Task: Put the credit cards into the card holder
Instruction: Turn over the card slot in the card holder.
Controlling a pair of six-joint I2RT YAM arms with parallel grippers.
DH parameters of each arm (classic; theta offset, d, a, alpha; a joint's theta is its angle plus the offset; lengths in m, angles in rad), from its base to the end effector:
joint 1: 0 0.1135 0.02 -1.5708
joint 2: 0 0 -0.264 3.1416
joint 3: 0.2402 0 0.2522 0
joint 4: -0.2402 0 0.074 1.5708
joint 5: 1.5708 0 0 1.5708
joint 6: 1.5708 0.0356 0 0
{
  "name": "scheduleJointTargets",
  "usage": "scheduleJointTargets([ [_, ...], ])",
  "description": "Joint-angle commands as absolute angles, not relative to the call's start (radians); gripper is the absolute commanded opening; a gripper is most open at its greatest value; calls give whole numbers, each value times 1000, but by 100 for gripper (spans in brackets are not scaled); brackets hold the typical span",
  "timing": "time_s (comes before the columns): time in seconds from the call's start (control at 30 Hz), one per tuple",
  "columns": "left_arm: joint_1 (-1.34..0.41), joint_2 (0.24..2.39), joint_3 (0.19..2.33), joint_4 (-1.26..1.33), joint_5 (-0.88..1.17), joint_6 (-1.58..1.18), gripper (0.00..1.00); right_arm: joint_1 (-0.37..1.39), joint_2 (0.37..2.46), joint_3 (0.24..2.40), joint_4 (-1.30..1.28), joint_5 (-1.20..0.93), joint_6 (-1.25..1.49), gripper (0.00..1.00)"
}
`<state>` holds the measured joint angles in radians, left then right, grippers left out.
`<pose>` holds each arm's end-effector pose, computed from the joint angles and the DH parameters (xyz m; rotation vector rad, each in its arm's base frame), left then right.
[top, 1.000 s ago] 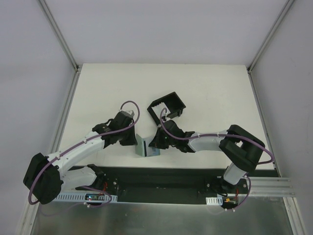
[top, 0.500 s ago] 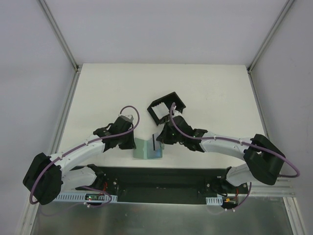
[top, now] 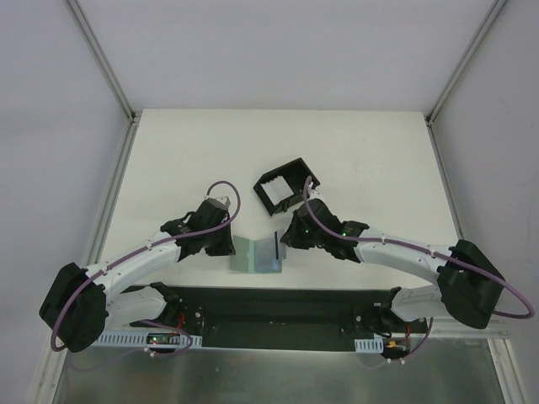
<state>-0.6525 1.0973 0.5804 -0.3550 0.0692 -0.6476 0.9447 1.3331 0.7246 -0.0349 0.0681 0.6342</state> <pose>0.1675 -0.1311 0.1957 0.0385 2.5529 -0.6334 0.1665 0.2261 0.2136 -0.3211 2.3088 0.7715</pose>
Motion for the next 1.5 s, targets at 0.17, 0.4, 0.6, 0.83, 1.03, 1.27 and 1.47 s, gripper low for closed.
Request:
scheduleJointTargets([
  [0.17, -644, 1089, 587, -345, 78, -658, 0, 936, 1330, 733, -95, 72, 629, 0],
  [0.4, -644, 1092, 584, -338, 84, -661, 0, 937, 1370, 732, -100, 66, 635, 0],
  [0.6, -644, 1097, 581, -336, 90, -663, 0, 936, 1410, 730, -91, 60, 638, 0],
  [0.83, -644, 1095, 566, -328, 95, -670, 0, 936, 1456, 727, -35, 15, 655, 0],
  [1.03, -644, 1103, 561, -314, 100, -672, 0, 942, 1453, 753, -5, -34, 641, 0],
  [1.27, -644, 1123, 546, -279, 121, -681, 0, 953, 1465, 813, 49, -87, 632, 0],
  [1.47, -644, 1121, 529, -262, 117, -693, 0, 957, 1499, 851, 101, -143, 634, 1],
])
